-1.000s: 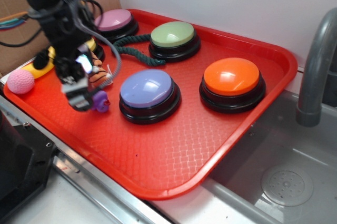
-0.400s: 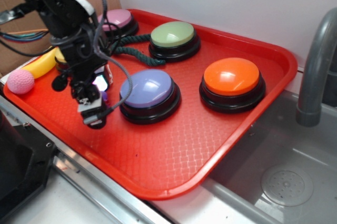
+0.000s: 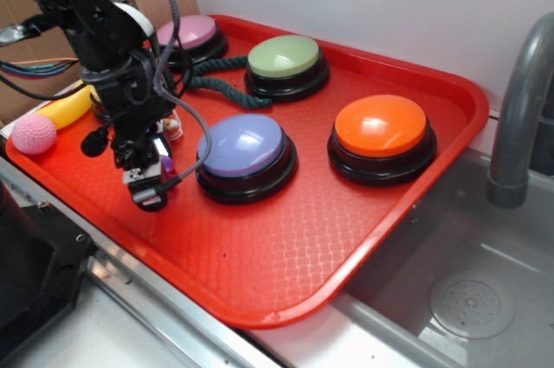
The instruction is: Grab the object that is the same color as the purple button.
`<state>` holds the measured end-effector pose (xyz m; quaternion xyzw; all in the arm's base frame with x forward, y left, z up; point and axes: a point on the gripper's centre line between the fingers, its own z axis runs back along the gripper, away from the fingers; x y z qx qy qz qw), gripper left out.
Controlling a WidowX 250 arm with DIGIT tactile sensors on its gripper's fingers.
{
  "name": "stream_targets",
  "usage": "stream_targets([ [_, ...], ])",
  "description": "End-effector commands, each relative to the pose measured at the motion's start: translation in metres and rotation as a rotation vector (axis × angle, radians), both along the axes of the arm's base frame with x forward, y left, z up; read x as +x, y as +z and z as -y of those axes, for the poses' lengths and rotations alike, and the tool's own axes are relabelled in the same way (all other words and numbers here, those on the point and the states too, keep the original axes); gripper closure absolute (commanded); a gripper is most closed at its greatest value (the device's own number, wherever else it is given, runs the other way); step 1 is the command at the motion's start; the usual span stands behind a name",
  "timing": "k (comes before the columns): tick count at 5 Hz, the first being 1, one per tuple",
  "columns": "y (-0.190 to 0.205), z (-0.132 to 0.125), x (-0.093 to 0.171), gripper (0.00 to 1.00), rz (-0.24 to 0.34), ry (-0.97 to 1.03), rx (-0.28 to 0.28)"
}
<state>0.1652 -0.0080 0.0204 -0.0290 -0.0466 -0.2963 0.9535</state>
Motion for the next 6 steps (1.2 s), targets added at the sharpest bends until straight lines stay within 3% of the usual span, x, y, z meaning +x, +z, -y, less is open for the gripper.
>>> stream_targets([
  [1,0.028,0.005,0.013,1.00,-0.064,0.148,0.058],
  [3,0.113,-0.015,0.037,1.00,-0.137,0.536,-0.037],
  [4,0.145,-0.032,0.052,1.00,-0.093,0.580,-0.072],
  [5,0.167,-0.049,0.062,1.00,-0.072,0.626,-0.011],
  [6,0.165,-0.051,0.064,1.00,-0.152,0.651,0.006],
])
